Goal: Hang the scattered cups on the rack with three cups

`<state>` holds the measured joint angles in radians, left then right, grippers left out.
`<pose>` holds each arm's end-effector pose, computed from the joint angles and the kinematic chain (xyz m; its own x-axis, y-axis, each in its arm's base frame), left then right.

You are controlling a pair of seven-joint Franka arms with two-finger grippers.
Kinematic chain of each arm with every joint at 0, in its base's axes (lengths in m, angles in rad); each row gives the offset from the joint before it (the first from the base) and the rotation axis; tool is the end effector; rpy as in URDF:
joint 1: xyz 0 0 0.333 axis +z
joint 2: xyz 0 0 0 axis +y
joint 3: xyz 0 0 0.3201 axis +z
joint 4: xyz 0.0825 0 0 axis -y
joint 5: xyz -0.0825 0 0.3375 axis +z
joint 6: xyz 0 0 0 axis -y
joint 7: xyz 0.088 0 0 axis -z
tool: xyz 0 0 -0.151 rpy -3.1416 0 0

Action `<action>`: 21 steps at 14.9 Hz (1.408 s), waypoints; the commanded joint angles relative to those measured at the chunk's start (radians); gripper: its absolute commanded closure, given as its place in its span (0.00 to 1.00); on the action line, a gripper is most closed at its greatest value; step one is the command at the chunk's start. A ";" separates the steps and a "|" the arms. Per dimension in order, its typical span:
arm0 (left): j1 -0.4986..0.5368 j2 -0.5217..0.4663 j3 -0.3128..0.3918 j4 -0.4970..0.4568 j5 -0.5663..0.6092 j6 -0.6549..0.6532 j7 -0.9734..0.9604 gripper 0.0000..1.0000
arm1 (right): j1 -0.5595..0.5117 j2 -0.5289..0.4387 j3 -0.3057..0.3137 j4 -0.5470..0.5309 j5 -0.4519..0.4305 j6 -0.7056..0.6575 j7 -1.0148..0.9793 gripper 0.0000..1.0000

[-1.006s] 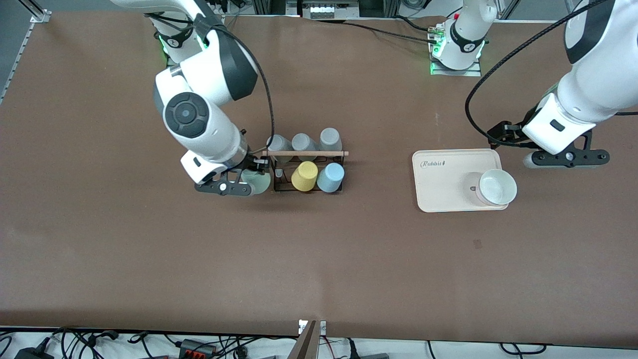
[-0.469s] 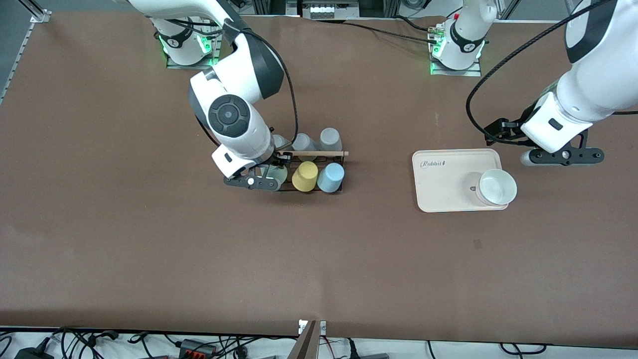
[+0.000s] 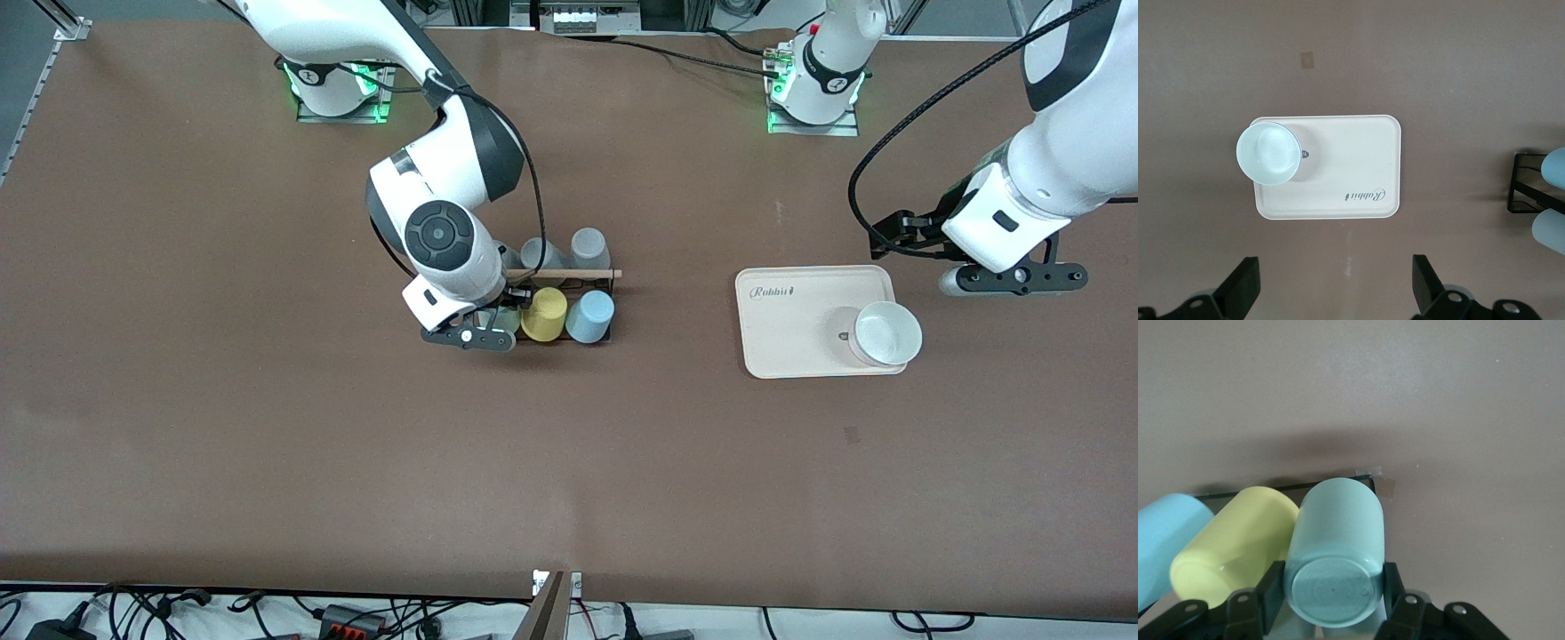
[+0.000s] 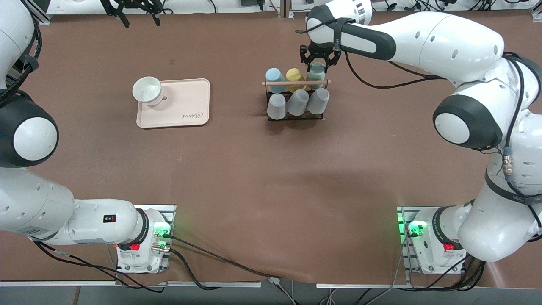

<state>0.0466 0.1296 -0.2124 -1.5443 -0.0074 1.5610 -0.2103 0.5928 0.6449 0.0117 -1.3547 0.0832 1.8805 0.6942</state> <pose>0.5307 -0.0836 0.5286 0.9924 0.0441 -0.1146 0.0457 -0.9989 0.0109 0.5459 0.3872 0.3140 0.9820 -0.1211 -0.1450 -0.1205 -0.9926 0.0133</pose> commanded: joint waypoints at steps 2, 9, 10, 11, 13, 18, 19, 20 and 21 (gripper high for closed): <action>0.010 -0.024 -0.004 -0.020 -0.014 0.001 0.008 0.00 | 0.022 0.038 -0.009 0.031 0.001 0.025 0.019 0.57; 0.010 -0.024 -0.004 -0.020 -0.016 0.001 0.008 0.00 | 0.015 0.004 -0.018 0.040 -0.008 0.014 -0.001 0.00; 0.010 -0.024 -0.004 -0.020 -0.016 0.001 0.008 0.00 | 0.007 -0.028 -0.019 0.040 -0.026 0.014 -0.011 0.00; 0.010 -0.024 -0.004 -0.020 -0.016 0.001 0.008 0.00 | -0.002 -0.048 -0.027 0.040 -0.043 0.011 -0.022 0.00; 0.010 -0.024 -0.004 -0.020 -0.016 0.001 0.008 0.00 | -0.059 -0.086 -0.039 0.045 -0.043 -0.021 -0.025 0.00; 0.010 -0.024 -0.004 -0.020 -0.016 0.001 0.008 0.00 | -0.224 -0.157 -0.039 0.121 -0.042 -0.150 -0.057 0.00; 0.010 -0.024 -0.004 -0.020 -0.017 0.001 0.008 0.00 | -0.255 -0.166 -0.039 0.132 -0.040 -0.174 -0.115 0.00; 0.010 -0.024 -0.004 -0.020 -0.017 0.001 0.008 0.00 | -0.289 -0.194 -0.038 0.132 -0.039 -0.191 -0.183 0.00; 0.010 -0.024 -0.004 -0.020 -0.017 0.001 0.008 0.00 | -0.329 -0.211 -0.036 0.132 -0.036 -0.196 -0.261 0.00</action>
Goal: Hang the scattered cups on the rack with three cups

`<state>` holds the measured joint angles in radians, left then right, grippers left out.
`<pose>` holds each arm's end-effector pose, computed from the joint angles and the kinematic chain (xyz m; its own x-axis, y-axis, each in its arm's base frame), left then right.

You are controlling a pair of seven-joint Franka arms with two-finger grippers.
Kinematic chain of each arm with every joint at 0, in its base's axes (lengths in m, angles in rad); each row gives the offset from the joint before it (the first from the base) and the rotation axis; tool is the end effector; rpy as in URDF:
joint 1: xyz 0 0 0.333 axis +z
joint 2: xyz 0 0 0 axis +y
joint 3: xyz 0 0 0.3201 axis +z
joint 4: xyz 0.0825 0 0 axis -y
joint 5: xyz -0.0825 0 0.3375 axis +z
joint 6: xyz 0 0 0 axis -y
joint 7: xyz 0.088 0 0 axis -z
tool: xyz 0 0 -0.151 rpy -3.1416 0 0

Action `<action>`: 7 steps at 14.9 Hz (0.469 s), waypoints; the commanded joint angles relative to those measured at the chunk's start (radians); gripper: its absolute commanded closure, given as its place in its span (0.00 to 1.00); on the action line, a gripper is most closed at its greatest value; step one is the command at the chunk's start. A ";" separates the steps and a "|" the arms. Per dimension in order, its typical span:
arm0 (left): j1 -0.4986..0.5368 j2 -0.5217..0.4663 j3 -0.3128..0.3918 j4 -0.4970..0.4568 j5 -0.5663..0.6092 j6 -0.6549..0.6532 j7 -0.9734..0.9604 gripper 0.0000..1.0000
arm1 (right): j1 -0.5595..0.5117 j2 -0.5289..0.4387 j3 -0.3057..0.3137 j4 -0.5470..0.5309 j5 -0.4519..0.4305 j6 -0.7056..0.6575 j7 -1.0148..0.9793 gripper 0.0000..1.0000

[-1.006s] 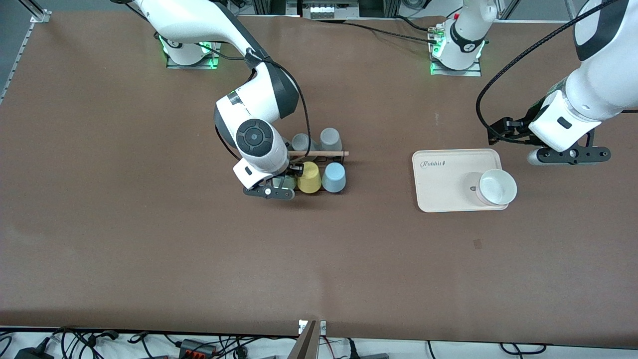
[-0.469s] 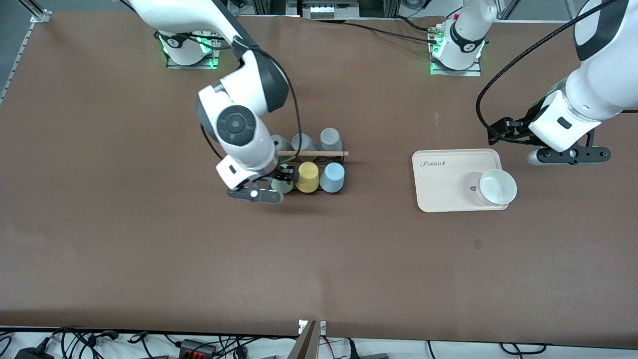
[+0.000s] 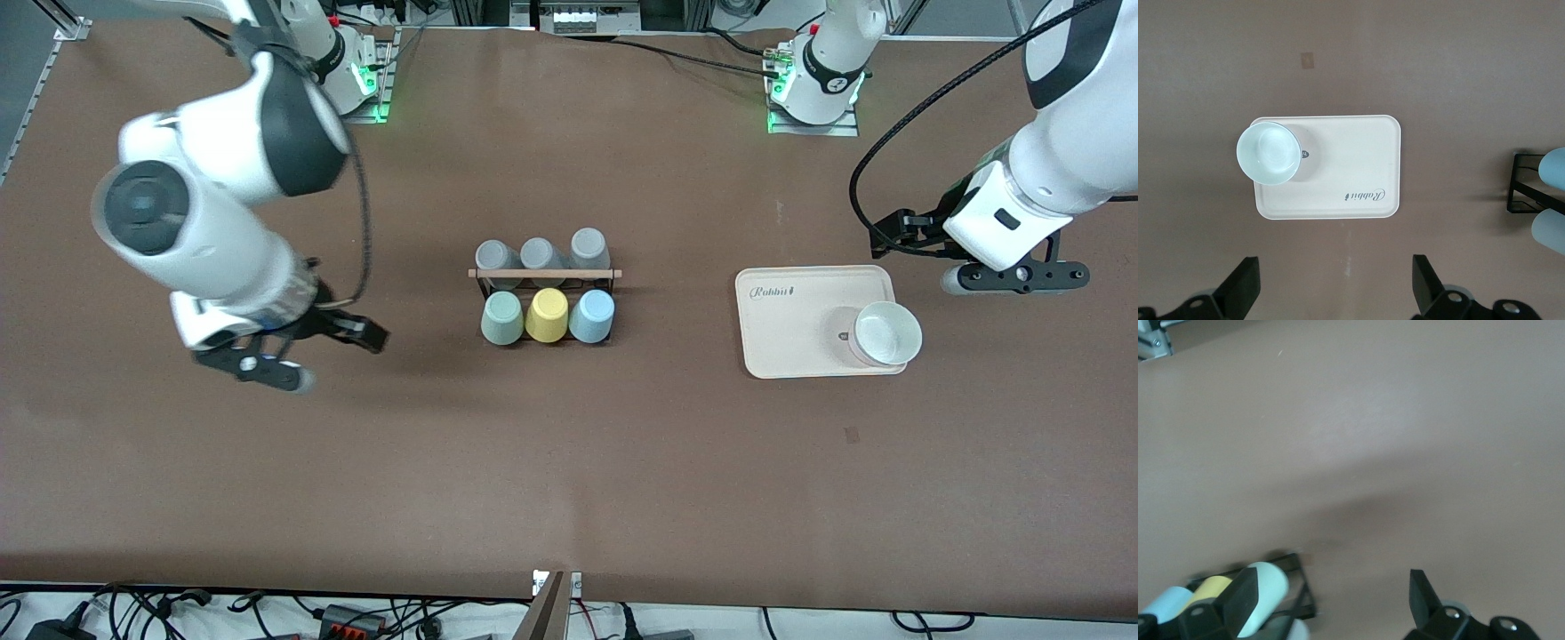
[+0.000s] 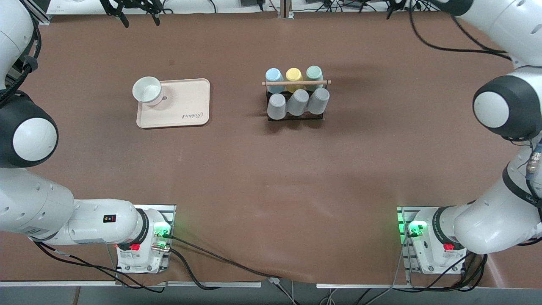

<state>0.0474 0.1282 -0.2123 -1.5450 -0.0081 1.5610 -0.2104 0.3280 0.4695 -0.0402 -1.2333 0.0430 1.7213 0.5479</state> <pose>0.5304 -0.0832 0.5291 0.9925 0.0451 -0.1140 0.0467 -0.9988 0.0114 0.6244 0.1965 0.4694 0.9660 -0.2587 0.0033 -0.2585 -0.9655 -0.0306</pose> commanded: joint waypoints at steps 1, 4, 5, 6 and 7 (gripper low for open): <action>0.009 -0.022 -0.004 -0.020 -0.016 0.001 0.008 0.00 | -0.093 -0.051 0.017 0.009 0.006 -0.041 -0.173 0.00; 0.009 -0.022 -0.004 -0.020 -0.016 0.001 0.008 0.00 | -0.173 -0.095 0.017 0.002 0.006 -0.126 -0.294 0.00; 0.009 -0.022 -0.004 -0.020 -0.016 0.001 0.008 0.00 | -0.200 -0.112 0.017 -0.003 0.006 -0.137 -0.333 0.00; 0.009 -0.022 -0.004 -0.020 -0.016 0.001 0.008 0.00 | -0.226 -0.138 0.017 -0.024 0.006 -0.147 -0.380 0.00; 0.009 -0.022 -0.004 -0.020 -0.016 0.001 0.008 0.00 | -0.248 -0.168 0.016 -0.047 0.003 -0.149 -0.419 0.00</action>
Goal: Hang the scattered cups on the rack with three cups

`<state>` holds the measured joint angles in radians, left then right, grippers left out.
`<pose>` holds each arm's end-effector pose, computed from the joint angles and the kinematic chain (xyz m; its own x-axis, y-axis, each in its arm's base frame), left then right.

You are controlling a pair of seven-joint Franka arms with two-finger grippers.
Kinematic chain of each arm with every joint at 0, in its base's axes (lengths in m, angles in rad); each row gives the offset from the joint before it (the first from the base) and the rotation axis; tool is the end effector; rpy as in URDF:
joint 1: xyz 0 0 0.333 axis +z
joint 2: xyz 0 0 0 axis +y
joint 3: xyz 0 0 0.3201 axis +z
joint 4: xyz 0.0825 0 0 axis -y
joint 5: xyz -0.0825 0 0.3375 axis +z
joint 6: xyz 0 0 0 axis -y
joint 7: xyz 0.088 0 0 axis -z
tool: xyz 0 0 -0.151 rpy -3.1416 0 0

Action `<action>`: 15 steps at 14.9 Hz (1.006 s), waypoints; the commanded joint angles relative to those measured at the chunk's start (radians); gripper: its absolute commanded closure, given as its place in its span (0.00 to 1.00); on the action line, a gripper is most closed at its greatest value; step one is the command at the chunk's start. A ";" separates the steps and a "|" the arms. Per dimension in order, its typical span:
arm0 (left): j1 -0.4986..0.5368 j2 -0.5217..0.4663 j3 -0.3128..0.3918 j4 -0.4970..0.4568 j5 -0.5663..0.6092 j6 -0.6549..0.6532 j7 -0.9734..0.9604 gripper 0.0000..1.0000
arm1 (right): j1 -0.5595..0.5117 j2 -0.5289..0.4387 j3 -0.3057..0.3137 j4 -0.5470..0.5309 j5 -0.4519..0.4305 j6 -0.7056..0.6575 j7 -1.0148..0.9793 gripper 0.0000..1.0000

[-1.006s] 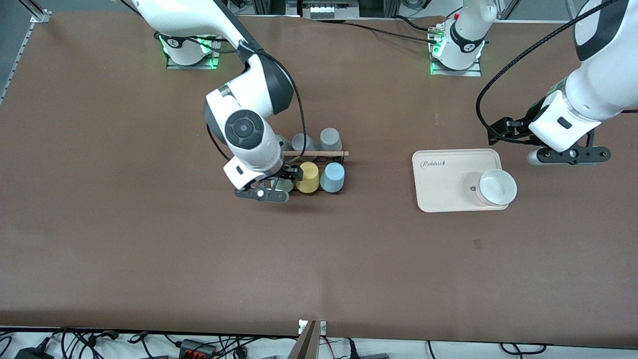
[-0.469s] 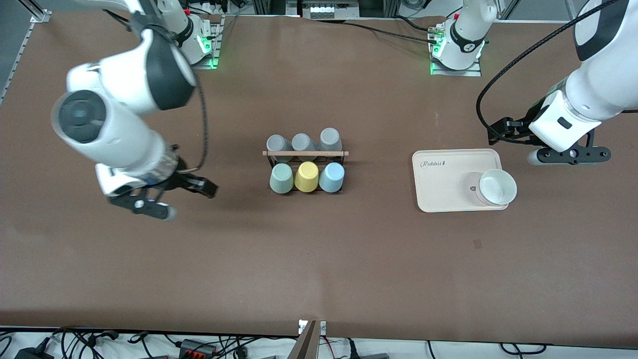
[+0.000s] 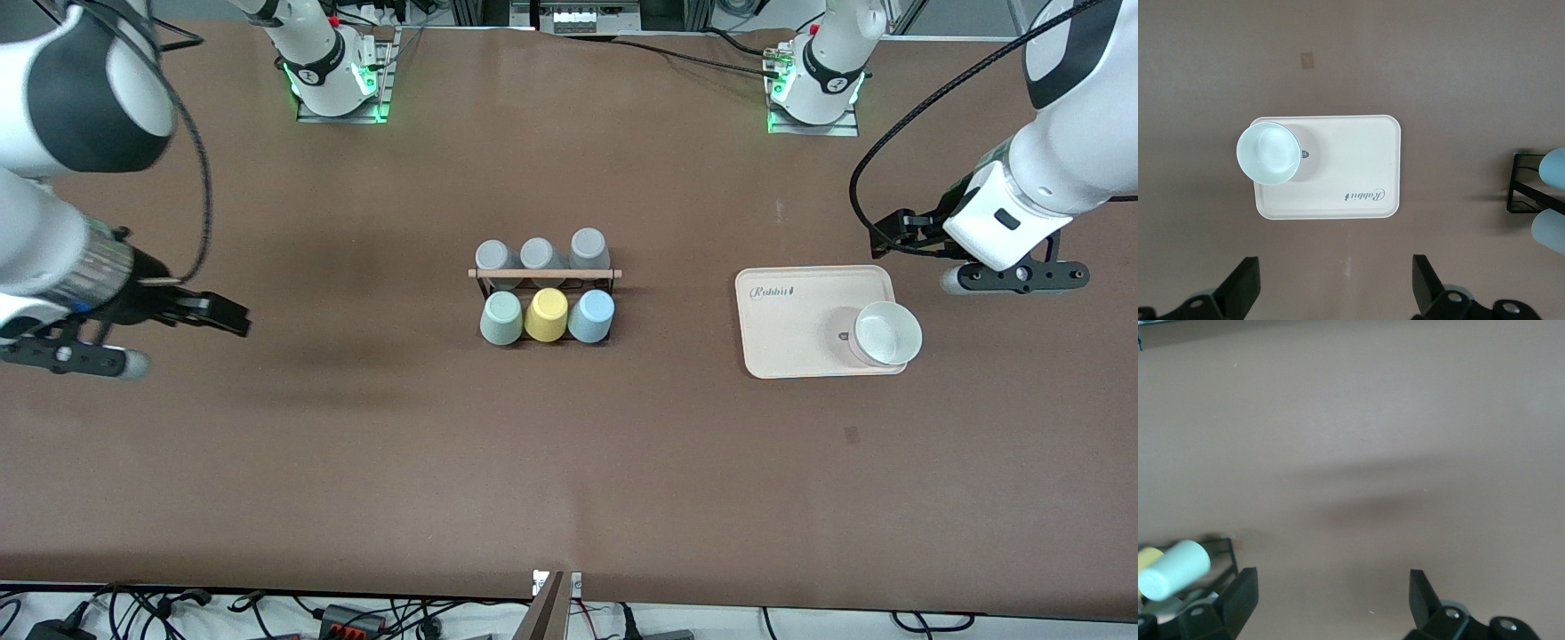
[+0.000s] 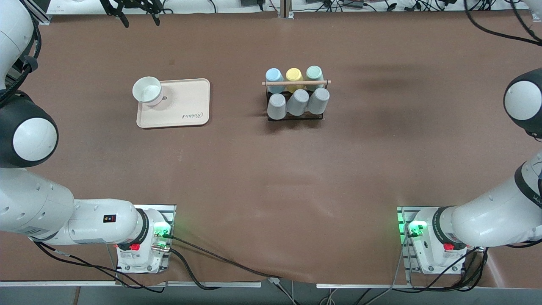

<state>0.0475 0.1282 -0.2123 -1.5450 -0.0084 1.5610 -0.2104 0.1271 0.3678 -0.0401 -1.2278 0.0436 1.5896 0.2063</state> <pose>0.5304 -0.0832 0.5291 0.9924 0.0452 -0.1141 0.0468 -0.9988 0.0117 0.6152 0.0646 0.5248 0.9930 -0.1172 -0.0116 -0.1174 -0.9927 -0.0274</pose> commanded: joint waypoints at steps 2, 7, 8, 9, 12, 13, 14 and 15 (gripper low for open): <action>0.009 -0.022 -0.004 -0.020 -0.016 0.001 0.008 0.00 | -0.056 -0.122 0.014 -0.100 -0.014 -0.019 -0.087 0.00; 0.009 -0.022 -0.004 -0.020 -0.016 0.001 0.008 0.00 | -0.043 -0.311 0.020 -0.346 -0.093 0.084 -0.067 0.00; 0.011 -0.022 -0.004 -0.020 -0.016 0.001 0.009 0.00 | -0.044 -0.355 0.020 -0.410 -0.091 0.125 -0.067 0.00; 0.011 -0.022 -0.004 -0.020 -0.016 0.001 0.009 0.00 | -0.044 -0.401 0.020 -0.477 -0.090 0.168 -0.067 0.00; 0.011 -0.022 -0.004 -0.020 -0.016 0.001 0.009 0.00 | -0.046 -0.461 0.022 -0.559 -0.085 0.190 -0.082 0.00; 0.011 -0.022 -0.004 -0.020 -0.016 0.001 0.009 0.00 | -0.044 -0.455 0.022 -0.543 -0.082 0.166 -0.082 0.00; 0.011 -0.022 -0.002 -0.020 -0.016 0.001 0.009 0.00 | -0.044 -0.442 0.023 -0.521 -0.070 0.158 -0.084 0.00; 0.012 -0.022 -0.002 -0.020 -0.016 0.001 0.009 0.00 | -0.047 -0.428 0.023 -0.495 -0.055 0.155 -0.090 0.00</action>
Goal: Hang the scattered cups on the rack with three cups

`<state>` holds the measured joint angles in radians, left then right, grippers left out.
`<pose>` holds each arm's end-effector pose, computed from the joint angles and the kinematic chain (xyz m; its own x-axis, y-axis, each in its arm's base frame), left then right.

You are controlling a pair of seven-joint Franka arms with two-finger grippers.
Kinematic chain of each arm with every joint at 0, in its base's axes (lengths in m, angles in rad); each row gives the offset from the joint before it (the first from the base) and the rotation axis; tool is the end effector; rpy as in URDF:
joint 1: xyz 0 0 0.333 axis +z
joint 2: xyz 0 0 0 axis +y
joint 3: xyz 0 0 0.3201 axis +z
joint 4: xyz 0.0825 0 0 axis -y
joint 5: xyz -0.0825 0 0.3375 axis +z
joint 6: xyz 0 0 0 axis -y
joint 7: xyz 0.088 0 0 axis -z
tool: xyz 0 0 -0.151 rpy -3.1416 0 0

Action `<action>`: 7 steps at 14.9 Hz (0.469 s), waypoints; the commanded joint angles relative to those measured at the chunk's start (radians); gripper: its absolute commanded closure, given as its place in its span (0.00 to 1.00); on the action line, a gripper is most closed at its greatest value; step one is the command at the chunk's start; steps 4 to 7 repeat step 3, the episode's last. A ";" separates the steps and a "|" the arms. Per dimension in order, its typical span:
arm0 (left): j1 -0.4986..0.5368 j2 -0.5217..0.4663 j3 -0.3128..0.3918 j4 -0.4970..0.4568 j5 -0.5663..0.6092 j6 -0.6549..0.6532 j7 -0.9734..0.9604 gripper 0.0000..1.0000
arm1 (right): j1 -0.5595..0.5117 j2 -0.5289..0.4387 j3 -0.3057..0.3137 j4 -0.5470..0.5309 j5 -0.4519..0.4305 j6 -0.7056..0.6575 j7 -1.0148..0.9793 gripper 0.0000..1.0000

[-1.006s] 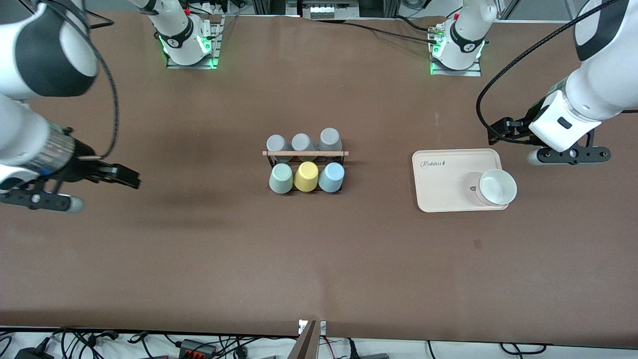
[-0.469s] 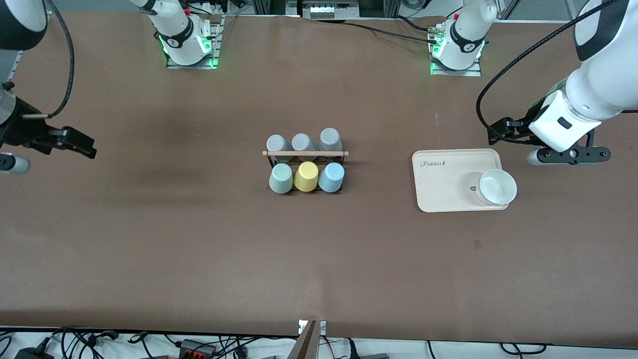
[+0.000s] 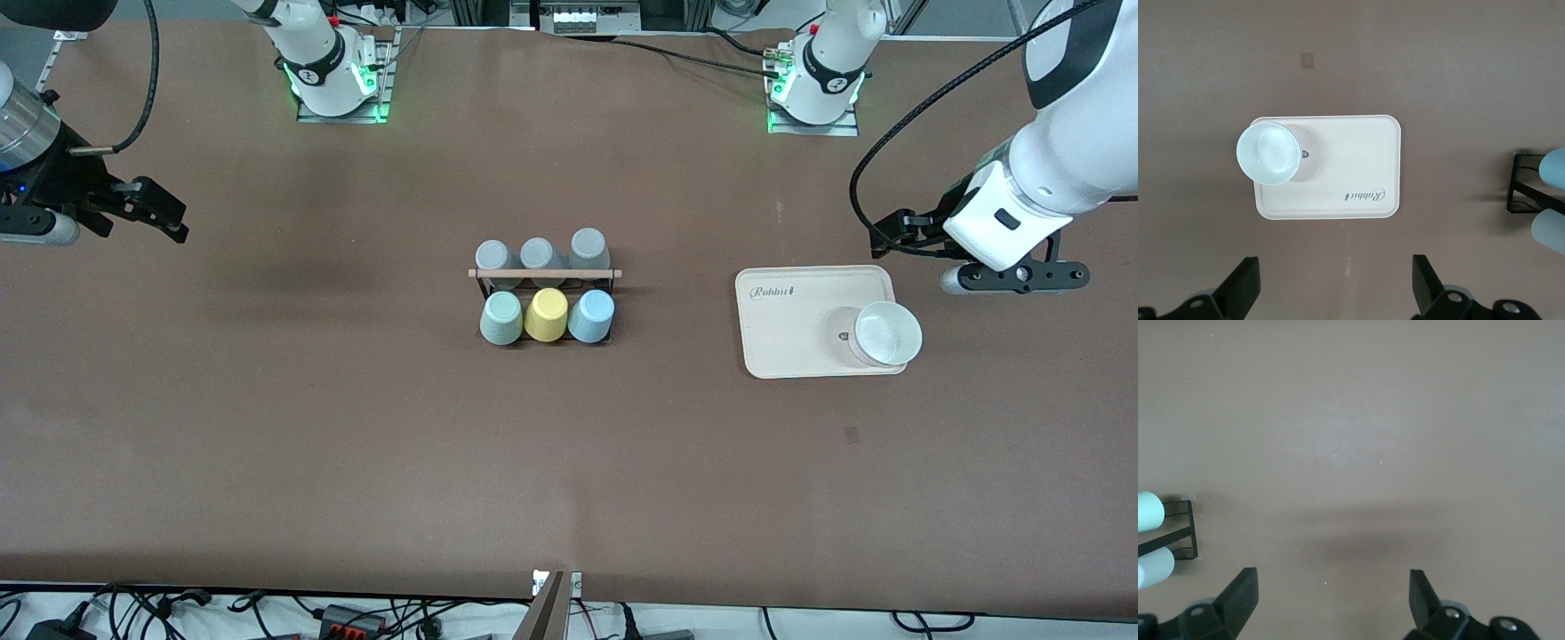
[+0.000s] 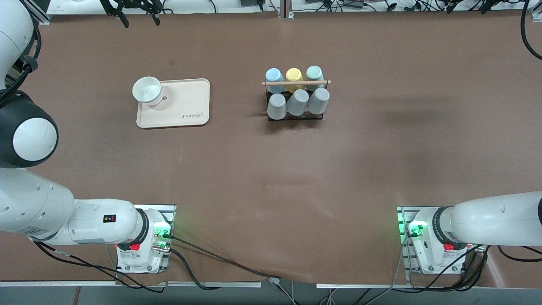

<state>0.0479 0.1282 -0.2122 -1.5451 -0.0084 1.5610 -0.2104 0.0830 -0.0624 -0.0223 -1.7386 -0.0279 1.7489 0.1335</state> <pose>0.5305 -0.0830 0.5290 0.9924 0.0457 -0.1142 0.0473 -0.9988 0.0117 0.5047 0.0267 0.5600 0.9948 -0.0680 0.0754 -0.0694 -0.9975 0.0165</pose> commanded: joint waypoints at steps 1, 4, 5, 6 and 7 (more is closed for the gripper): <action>0.010 -0.022 -0.003 -0.018 -0.016 0.001 0.009 0.00 | -0.005 0.015 0.005 0.039 0.026 -0.023 -0.015 0.00; 0.010 -0.022 -0.003 -0.020 -0.016 0.001 0.009 0.00 | -0.005 0.024 0.004 0.059 0.026 -0.049 -0.012 0.00; 0.010 -0.022 -0.003 -0.020 -0.016 0.001 0.009 0.00 | -0.005 0.024 0.004 0.059 0.026 -0.049 -0.012 0.00; 0.010 -0.022 -0.003 -0.020 -0.016 0.001 0.009 0.00 | -0.005 0.024 0.004 0.059 0.026 -0.049 -0.012 0.00; 0.010 -0.022 -0.003 -0.020 -0.016 0.001 0.009 0.00 | -0.005 0.024 0.004 0.059 0.026 -0.049 -0.012 0.00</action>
